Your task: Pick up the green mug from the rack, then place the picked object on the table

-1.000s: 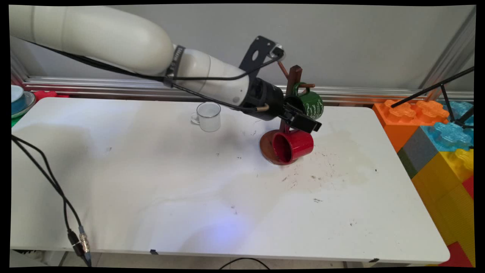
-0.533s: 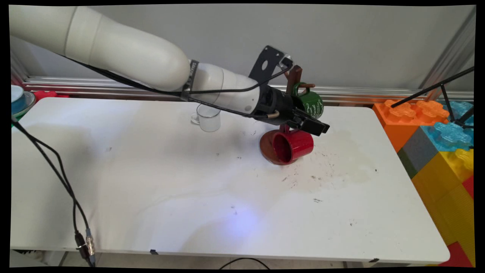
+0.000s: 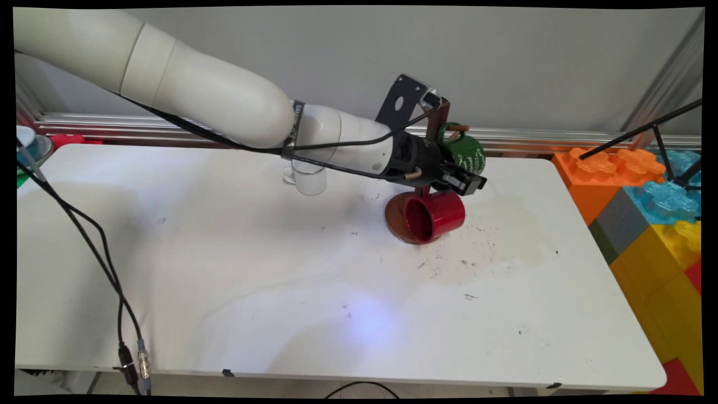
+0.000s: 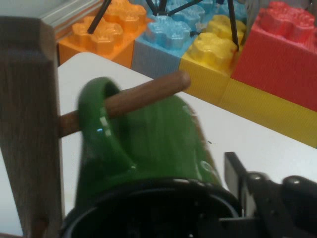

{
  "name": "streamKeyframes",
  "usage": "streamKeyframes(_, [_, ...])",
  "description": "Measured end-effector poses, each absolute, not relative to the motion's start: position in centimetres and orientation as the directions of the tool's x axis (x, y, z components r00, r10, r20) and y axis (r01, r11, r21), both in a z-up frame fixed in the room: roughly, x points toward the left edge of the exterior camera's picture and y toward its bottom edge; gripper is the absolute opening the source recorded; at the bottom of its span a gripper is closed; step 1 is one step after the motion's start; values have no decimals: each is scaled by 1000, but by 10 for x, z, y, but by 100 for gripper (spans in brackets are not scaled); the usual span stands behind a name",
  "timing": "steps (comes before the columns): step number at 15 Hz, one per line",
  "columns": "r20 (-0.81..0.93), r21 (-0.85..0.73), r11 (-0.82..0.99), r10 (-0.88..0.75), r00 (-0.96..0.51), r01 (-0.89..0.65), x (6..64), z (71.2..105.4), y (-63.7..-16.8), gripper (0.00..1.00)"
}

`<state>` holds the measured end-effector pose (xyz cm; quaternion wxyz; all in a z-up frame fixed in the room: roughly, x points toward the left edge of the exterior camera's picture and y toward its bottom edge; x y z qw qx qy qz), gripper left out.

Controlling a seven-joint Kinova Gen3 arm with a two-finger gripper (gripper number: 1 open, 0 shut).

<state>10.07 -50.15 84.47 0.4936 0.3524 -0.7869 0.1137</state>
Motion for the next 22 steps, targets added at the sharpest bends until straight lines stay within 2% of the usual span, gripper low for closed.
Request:
streamKeyframes(10, [876, 174, 734, -420, -237, -657, 93, 842, -497, 0])
streamKeyframes(22, [915, 156, 768, -349, -201, -621, 93, 864, -480, 0])
